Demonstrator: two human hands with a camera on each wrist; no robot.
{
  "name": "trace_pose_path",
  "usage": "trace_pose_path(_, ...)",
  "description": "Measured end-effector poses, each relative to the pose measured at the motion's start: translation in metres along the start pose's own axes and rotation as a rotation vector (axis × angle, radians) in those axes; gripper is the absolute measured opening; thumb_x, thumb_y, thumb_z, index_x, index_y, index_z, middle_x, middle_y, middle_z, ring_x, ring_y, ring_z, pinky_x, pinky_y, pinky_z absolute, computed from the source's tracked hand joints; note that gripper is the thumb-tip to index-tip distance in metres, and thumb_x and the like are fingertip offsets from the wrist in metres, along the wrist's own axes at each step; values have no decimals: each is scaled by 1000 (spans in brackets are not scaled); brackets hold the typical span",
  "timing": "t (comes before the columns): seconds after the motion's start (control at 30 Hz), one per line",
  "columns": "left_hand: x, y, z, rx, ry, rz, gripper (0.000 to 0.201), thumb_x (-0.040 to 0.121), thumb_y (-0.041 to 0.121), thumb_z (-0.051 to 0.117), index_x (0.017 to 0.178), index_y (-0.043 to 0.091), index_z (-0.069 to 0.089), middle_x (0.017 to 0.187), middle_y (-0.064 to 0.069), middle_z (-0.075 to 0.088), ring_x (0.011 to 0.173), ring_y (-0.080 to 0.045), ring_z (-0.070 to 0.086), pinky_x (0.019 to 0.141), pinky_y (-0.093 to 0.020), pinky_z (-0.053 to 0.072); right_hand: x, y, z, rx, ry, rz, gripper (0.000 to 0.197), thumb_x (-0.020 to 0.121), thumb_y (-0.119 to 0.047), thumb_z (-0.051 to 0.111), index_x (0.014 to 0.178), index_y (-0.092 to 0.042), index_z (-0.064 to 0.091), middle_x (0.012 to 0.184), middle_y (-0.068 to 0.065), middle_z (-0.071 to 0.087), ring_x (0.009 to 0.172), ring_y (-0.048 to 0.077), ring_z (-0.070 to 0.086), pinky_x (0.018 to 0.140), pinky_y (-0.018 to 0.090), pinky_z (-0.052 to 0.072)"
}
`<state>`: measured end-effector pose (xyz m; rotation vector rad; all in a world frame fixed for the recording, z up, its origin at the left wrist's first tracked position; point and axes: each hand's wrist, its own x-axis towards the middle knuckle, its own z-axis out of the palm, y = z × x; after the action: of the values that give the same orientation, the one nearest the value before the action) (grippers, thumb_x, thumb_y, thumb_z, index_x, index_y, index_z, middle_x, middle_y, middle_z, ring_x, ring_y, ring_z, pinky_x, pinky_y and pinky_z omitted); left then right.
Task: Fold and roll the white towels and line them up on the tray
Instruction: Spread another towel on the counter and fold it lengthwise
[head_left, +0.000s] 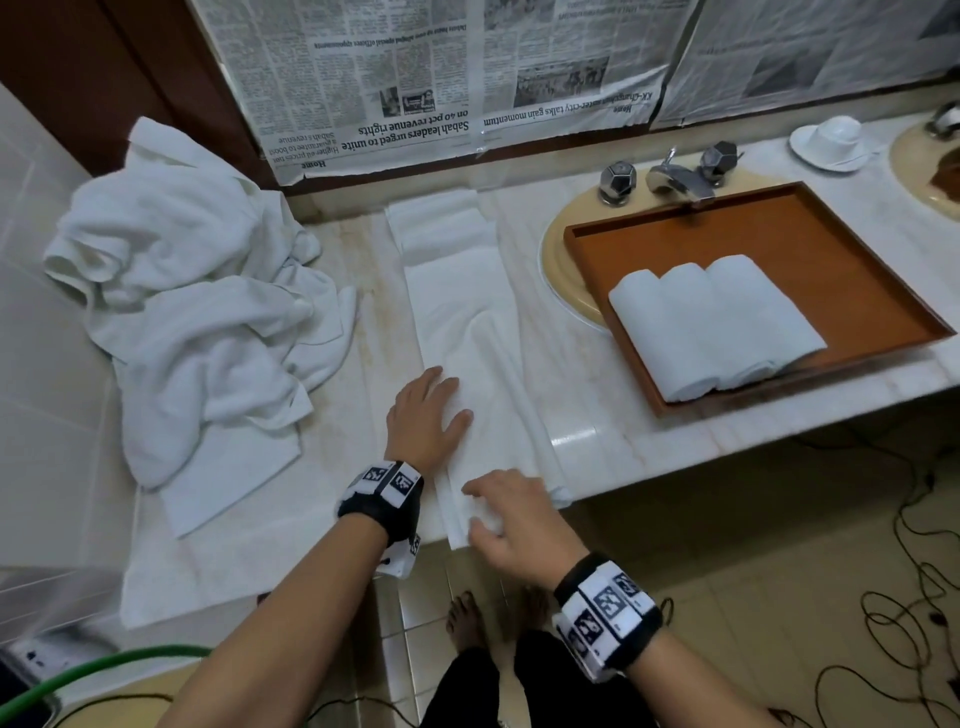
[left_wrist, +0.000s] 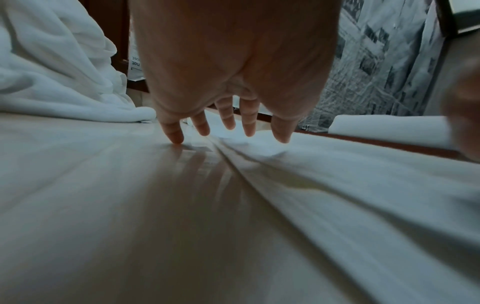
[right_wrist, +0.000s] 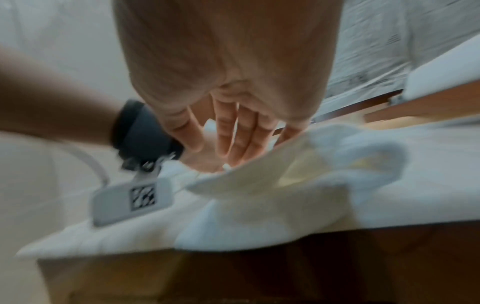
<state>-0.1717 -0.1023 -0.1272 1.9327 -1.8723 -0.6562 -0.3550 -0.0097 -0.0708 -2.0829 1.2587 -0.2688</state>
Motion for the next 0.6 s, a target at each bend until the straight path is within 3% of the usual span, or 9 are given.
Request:
trace_pose_path(0.1,-20,-1,0,37,-26,11,61,87,56,48,139,25,53,154,1,37,140,-27,32,110,-46,32,-20,34,-22,74,209,99,42,87,-25,56,129,-27,52,125,-12,48,117,6,41,101,23,30)
trace_pose_path(0.2,-32,-6,5,68,-9,26,62,88,55,49,140,23,52,154,-2,39,140,-27,35,112,-45,30,-31,65,-36,199,169,161,39,88,-20,65,125,-22,56,122,-12,48,113,2,47,93,7,37)
trace_pose_path(0.37,-34,-2,9,62,27,3,69,83,61,37,138,23,55,152,-3,43,138,-29,38,112,-45,32,-32,85,-39,290,79,244,28,89,-25,70,116,-22,65,110,-12,64,99,-2,58,82,7,43)
trace_pose_path(0.5,-34,-2,8,57,20,-19,62,85,55,45,138,24,54,152,-3,42,138,-28,37,113,-44,30,-31,86,-46,338,116,247,15,84,-21,76,97,-21,68,93,-10,67,87,-3,60,75,9,46)
trace_pose_path(0.6,-33,1,5,59,2,-32,63,84,54,47,139,25,54,152,-2,41,139,-28,35,113,-43,29,-34,84,-51,368,176,252,13,82,-20,78,86,-18,66,83,-3,66,78,4,58,70,11,47)
